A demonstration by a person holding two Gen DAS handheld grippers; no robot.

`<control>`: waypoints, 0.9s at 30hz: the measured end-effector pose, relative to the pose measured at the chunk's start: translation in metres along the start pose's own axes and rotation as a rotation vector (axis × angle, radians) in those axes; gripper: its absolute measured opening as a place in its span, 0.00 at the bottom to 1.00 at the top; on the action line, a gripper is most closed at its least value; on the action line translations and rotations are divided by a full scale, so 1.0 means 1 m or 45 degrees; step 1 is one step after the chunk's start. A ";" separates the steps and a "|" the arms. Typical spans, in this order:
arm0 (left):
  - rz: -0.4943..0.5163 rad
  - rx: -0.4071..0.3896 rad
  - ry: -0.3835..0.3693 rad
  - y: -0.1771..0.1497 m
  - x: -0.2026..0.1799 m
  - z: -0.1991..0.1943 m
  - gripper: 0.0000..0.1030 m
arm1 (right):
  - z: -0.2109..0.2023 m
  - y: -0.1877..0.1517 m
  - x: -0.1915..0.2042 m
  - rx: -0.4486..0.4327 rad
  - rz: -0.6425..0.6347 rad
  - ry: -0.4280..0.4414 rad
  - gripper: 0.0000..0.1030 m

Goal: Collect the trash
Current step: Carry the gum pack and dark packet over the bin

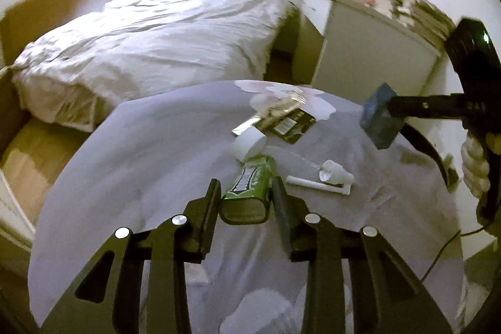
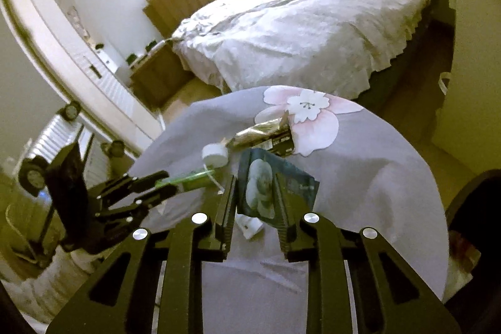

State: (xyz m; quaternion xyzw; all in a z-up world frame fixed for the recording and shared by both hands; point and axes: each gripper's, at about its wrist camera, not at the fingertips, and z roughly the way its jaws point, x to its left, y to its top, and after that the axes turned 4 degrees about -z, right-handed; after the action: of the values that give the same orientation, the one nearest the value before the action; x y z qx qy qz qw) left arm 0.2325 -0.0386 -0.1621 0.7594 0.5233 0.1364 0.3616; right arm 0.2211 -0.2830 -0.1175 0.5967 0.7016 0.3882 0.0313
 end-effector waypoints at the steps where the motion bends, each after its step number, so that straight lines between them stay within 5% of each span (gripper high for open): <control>1: -0.015 -0.009 0.007 -0.001 0.000 -0.007 0.32 | -0.003 0.000 0.000 -0.003 0.004 0.007 0.23; 12: 0.054 -0.136 -0.053 0.021 -0.052 -0.058 0.30 | -0.057 -0.003 -0.009 -0.072 0.029 0.024 0.23; 27: 0.315 -0.180 -0.301 0.065 -0.197 -0.024 0.30 | -0.142 -0.029 -0.087 -0.217 0.209 -0.128 0.23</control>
State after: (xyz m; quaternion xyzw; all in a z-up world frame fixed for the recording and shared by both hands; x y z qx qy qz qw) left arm 0.1817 -0.2171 -0.0669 0.8015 0.3688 0.1260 0.4535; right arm 0.1505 -0.4300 -0.0718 0.6661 0.6124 0.4173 0.0853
